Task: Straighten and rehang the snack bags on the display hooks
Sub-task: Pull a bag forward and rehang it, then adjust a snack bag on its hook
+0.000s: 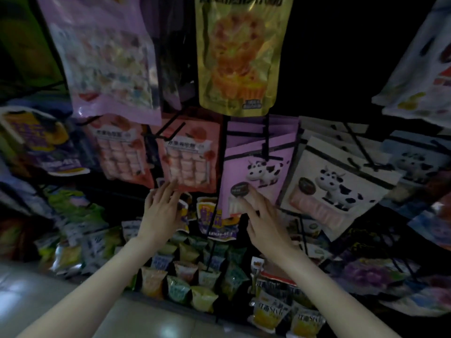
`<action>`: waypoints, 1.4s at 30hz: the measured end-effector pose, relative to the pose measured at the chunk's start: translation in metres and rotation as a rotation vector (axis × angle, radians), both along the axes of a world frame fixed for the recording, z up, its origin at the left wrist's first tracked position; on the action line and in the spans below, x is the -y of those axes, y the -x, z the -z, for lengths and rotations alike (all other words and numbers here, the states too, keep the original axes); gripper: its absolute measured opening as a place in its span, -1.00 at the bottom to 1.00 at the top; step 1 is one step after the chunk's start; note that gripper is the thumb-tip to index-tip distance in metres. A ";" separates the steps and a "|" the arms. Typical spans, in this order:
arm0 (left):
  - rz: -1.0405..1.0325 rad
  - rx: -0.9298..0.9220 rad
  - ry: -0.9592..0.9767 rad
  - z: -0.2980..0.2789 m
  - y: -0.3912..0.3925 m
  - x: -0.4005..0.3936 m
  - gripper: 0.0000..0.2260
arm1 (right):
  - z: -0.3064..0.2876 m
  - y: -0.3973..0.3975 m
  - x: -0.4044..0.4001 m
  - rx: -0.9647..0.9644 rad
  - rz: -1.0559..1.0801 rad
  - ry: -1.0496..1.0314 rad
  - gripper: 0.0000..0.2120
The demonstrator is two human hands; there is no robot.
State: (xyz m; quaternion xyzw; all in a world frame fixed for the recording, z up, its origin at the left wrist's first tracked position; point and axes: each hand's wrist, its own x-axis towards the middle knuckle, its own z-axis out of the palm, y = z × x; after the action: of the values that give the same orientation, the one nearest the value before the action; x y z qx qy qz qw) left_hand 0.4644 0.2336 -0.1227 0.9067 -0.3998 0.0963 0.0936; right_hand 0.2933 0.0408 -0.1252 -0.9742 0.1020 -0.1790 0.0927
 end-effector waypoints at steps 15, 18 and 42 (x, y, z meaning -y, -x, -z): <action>0.150 0.038 0.214 -0.024 -0.062 -0.052 -0.57 | -0.068 -0.112 -0.065 0.266 0.078 -0.232 -0.38; 0.243 0.040 0.229 -0.033 -0.084 -0.070 -0.56 | -0.088 -0.160 -0.062 0.294 0.241 -0.331 -0.27; 0.461 0.008 0.261 -0.049 -0.145 -0.117 -0.56 | -0.099 -0.171 -0.121 0.448 0.635 -0.517 -0.71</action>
State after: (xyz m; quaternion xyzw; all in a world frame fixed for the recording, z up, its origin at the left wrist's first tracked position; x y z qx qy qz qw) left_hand 0.6098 0.3506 -0.0737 0.7715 -0.5805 0.1267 0.2275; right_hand 0.4647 0.1617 -0.0257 -0.7771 0.4137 -0.3731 0.2929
